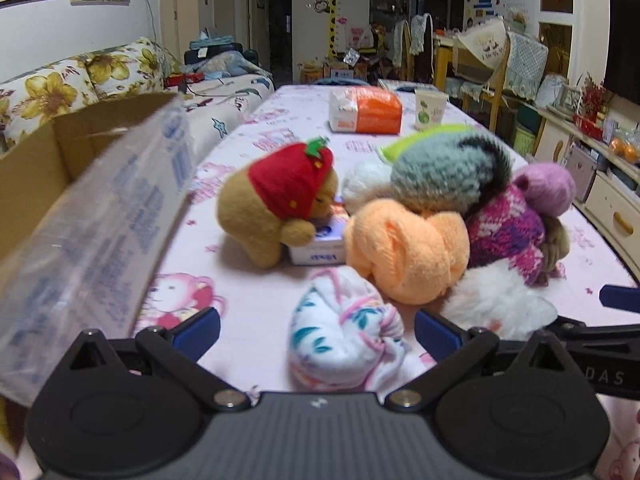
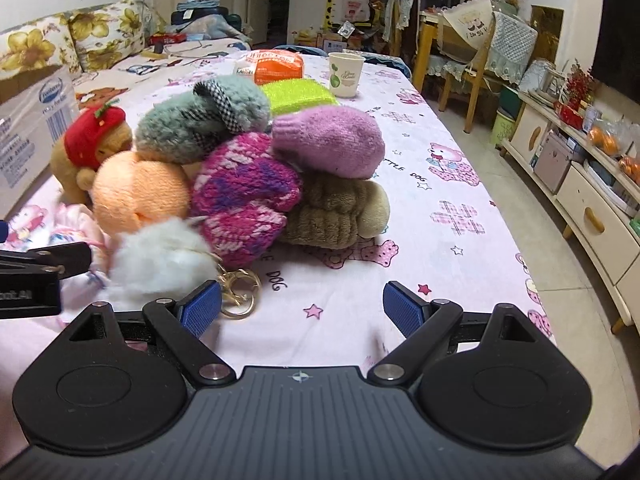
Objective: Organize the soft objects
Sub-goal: 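Move both tools toward the pile of soft toys on the table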
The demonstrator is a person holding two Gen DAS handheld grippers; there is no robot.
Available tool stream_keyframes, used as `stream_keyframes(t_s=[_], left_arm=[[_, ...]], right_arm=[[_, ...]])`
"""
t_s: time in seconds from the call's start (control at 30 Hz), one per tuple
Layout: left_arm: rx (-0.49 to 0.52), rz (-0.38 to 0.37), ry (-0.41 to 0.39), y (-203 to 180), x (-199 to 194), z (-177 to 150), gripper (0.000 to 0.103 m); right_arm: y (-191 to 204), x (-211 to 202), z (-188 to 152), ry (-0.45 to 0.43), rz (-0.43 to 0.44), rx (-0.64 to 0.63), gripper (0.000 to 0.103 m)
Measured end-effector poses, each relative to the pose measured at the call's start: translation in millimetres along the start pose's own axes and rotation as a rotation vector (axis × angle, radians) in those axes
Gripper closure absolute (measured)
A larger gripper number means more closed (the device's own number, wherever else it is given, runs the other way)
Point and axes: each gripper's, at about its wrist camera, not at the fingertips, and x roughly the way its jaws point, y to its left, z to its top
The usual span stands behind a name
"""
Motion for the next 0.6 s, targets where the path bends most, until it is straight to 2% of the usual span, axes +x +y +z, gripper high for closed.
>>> stream_keyframes(t_s=[0.27,0.6], left_arm=[[-0.008,0.022,-0.056,28.3,-43.9,3.2,0.001],[-0.030,0.093,-0.127,62.3,-98.3,3.2,0.001]], right_arm=[[16.1,-15.6,0.9,-0.036,0.011,0.018,0.000],[42.3,-45.8,1.7,-0.122,0.107,0.007,0.000]])
